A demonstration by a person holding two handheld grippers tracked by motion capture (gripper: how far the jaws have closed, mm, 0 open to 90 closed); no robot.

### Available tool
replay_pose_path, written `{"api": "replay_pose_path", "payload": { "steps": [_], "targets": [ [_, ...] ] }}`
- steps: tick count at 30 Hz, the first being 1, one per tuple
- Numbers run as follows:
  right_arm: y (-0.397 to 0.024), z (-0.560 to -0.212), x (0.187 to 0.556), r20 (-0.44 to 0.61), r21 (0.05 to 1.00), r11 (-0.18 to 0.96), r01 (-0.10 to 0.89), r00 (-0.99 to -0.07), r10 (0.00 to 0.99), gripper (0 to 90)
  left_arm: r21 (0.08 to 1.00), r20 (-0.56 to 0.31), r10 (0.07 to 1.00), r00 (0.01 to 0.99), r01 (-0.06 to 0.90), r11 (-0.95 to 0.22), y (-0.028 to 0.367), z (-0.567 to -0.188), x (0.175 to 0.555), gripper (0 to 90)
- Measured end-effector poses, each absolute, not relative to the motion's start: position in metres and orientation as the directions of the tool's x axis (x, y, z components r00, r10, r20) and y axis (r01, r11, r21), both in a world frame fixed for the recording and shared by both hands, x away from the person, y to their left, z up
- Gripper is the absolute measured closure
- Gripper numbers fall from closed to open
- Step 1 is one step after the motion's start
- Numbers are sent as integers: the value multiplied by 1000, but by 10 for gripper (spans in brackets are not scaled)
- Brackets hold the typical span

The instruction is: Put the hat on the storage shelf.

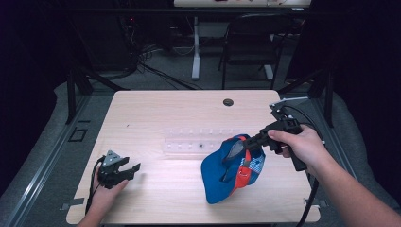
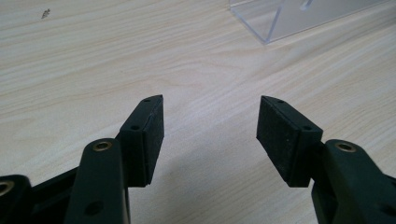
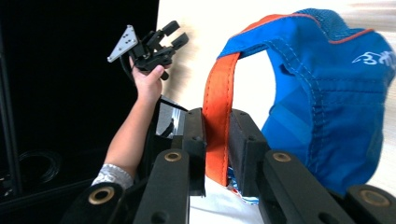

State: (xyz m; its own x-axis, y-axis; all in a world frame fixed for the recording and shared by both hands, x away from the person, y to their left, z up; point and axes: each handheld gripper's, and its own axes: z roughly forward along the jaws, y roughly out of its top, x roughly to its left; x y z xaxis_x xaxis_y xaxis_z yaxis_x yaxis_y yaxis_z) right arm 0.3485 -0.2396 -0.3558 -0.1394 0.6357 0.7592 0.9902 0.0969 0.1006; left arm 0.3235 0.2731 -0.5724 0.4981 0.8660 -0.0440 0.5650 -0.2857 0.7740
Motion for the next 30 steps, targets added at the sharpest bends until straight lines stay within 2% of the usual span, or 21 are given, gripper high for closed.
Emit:
{"api": "replay_pose_path", "payload": {
  "steps": [8, 13, 30],
  "targets": [
    [-236, -347, 351, 804, 112, 68, 991, -131, 580, 778, 775, -46, 866, 497, 565, -283, 273, -572, 323, 418],
    [-240, -339, 353, 799, 118, 75, 990, -139, 586, 778, 776, -44, 865, 499, 563, -286, 273, -572, 323, 418],
    [-249, -308, 365, 834, 204, 8, 979, -178, 523, 777, 773, -40, 862, 506, 562, -294, 271, -572, 323, 417]
  ]
}}
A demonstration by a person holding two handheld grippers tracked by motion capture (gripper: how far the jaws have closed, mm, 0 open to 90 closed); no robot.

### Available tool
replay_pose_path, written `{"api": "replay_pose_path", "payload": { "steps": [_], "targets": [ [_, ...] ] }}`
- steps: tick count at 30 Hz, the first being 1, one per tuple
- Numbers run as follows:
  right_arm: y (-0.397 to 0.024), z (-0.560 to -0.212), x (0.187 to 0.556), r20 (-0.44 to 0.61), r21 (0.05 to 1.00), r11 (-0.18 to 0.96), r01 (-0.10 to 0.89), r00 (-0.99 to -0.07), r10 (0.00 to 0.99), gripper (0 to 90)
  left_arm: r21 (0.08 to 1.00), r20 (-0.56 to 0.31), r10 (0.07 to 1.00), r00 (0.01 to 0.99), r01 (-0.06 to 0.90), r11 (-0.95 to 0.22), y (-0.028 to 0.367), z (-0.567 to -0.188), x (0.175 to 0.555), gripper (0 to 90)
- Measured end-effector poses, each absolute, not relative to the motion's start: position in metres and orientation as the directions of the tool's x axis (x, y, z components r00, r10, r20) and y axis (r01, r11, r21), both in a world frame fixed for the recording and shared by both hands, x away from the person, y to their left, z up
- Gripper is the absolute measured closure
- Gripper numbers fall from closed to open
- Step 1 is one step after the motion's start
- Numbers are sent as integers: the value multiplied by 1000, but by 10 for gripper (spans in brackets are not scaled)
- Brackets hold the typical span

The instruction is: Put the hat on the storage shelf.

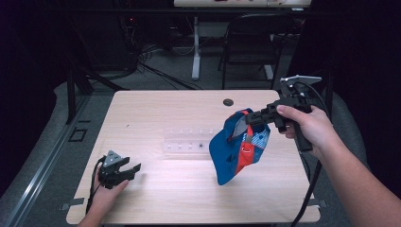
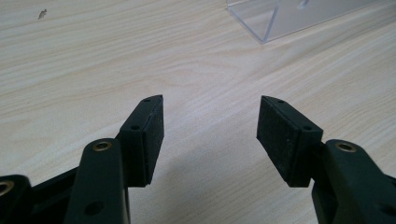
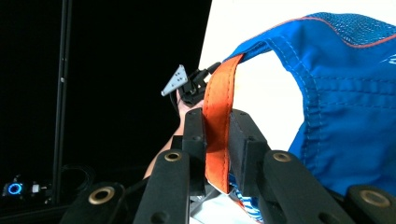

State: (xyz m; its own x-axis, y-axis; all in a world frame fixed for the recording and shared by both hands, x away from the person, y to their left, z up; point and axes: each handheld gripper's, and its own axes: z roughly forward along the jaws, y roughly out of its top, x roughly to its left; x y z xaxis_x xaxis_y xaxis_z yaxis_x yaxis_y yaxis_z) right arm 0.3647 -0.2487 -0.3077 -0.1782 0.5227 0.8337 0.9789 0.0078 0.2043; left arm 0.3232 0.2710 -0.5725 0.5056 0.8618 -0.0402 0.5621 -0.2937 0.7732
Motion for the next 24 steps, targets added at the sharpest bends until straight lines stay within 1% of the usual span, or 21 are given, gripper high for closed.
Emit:
{"api": "replay_pose_path", "payload": {
  "steps": [11, 17, 24],
  "targets": [
    [-248, -293, 384, 833, 214, -30, 976, -166, 527, 777, 772, -38, 855, 517, 558, -303, 268, -572, 322, 418],
    [-255, -285, 402, 841, 210, -93, 973, -132, 524, 777, 769, -40, 852, 522, 560, -307, 269, -571, 322, 418],
    [-259, -281, 417, 839, 223, -144, 964, -115, 532, 777, 771, -40, 853, 520, 560, -304, 267, -572, 323, 418]
  ]
}}
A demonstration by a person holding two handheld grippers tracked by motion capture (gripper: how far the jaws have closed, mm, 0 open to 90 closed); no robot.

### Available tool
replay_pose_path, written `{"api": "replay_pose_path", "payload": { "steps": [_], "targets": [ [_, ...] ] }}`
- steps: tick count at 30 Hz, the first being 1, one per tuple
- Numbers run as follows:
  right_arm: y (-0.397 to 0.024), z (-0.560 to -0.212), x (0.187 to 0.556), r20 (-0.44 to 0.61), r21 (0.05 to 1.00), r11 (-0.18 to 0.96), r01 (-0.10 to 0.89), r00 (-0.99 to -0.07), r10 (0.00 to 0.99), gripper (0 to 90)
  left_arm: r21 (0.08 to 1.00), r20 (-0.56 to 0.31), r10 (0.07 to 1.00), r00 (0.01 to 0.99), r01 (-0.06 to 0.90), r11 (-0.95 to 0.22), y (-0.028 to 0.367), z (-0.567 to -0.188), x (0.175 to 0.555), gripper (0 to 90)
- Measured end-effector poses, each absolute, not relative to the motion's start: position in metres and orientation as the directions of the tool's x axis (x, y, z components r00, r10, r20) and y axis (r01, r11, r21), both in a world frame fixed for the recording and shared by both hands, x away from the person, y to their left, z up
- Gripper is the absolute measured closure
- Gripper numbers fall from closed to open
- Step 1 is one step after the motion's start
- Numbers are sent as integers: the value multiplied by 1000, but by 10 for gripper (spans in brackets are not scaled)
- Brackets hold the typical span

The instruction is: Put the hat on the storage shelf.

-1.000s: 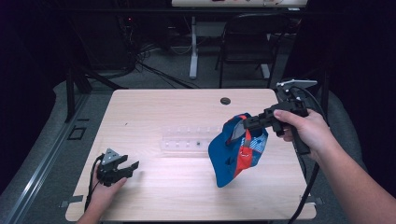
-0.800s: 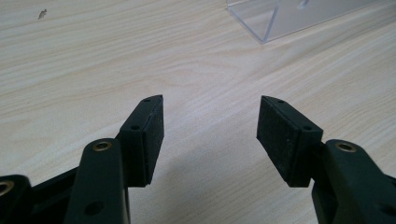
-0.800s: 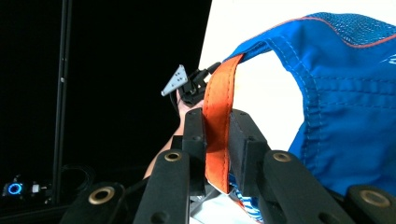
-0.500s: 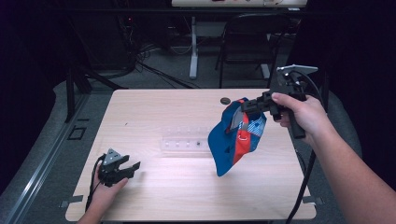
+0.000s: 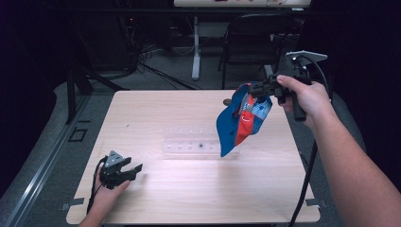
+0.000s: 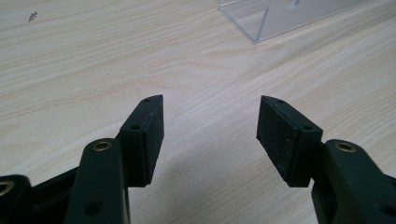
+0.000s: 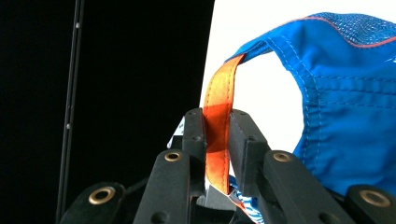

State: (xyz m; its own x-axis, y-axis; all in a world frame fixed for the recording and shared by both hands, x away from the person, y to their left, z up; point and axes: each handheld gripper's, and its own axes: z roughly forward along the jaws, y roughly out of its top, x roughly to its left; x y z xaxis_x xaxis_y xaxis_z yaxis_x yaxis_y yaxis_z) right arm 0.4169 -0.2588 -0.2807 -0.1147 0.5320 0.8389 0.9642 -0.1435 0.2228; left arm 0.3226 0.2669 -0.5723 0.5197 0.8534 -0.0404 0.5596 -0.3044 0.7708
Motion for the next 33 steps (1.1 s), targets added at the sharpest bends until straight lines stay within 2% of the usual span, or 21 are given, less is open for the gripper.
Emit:
{"api": "replay_pose_path", "payload": {
  "steps": [11, 33],
  "targets": [
    [-254, -282, 438, 847, 231, -211, 950, -89, 524, 777, 766, -38, 845, 534, 559, -318, 264, -572, 322, 418],
    [-218, -293, 454, 860, 226, -193, 955, -103, 500, 778, 766, -37, 842, 539, 557, -323, 261, -574, 321, 419]
  ]
}}
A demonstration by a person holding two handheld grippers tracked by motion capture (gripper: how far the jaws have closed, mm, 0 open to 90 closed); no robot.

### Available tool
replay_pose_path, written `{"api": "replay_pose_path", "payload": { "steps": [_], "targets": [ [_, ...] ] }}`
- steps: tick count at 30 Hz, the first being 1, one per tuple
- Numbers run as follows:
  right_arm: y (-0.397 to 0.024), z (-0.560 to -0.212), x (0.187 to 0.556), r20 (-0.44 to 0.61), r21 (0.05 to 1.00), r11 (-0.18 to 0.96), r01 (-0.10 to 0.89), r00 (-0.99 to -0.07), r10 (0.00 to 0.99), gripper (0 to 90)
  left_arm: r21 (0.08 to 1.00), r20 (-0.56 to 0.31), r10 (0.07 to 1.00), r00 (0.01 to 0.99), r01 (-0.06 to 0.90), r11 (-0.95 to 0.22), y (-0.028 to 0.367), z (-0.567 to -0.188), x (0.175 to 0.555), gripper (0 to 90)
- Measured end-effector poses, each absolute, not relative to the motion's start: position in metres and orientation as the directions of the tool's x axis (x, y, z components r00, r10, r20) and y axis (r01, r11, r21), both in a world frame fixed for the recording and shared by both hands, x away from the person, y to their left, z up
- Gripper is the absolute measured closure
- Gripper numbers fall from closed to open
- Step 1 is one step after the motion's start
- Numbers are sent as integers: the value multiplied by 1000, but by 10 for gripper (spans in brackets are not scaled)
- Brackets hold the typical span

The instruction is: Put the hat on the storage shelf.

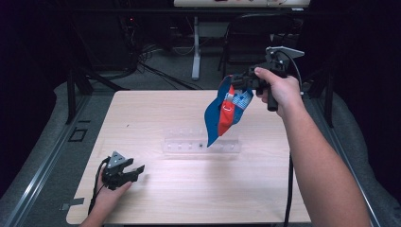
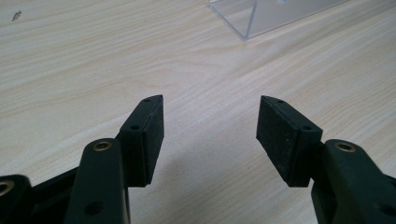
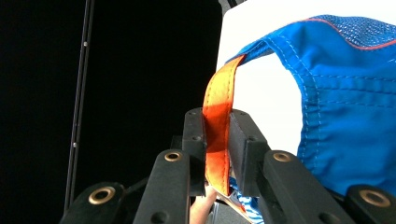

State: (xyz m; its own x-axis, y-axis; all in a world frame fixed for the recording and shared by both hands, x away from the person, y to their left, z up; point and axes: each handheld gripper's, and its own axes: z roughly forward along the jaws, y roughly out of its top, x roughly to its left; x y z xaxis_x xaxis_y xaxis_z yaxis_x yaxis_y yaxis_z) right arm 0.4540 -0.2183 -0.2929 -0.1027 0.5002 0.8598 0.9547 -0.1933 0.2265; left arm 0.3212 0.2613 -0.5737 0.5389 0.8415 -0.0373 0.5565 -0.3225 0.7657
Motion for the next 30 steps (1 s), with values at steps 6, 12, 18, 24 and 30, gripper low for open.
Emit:
{"api": "replay_pose_path", "payload": {
  "steps": [6, 12, 18, 24, 30],
  "targets": [
    [-208, -295, 458, 861, 228, -190, 955, -106, 497, 777, 766, -35, 833, 552, 551, -332, 258, -573, 321, 421],
    [-203, -298, 461, 862, 224, -188, 956, -105, 496, 777, 773, -23, 817, 576, 529, -351, 250, -572, 320, 422],
    [-203, -304, 464, 861, 217, -196, 956, -93, 500, 777, 769, -13, 807, 590, 522, -369, 248, -573, 320, 423],
    [-207, -311, 465, 861, 209, -208, 956, -79, 502, 777, 770, -20, 813, 582, 527, -358, 249, -574, 320, 422],
    [-202, -314, 466, 861, 207, -195, 959, -84, 502, 777, 766, -20, 810, 587, 529, -364, 249, -573, 320, 422]
  ]
}}
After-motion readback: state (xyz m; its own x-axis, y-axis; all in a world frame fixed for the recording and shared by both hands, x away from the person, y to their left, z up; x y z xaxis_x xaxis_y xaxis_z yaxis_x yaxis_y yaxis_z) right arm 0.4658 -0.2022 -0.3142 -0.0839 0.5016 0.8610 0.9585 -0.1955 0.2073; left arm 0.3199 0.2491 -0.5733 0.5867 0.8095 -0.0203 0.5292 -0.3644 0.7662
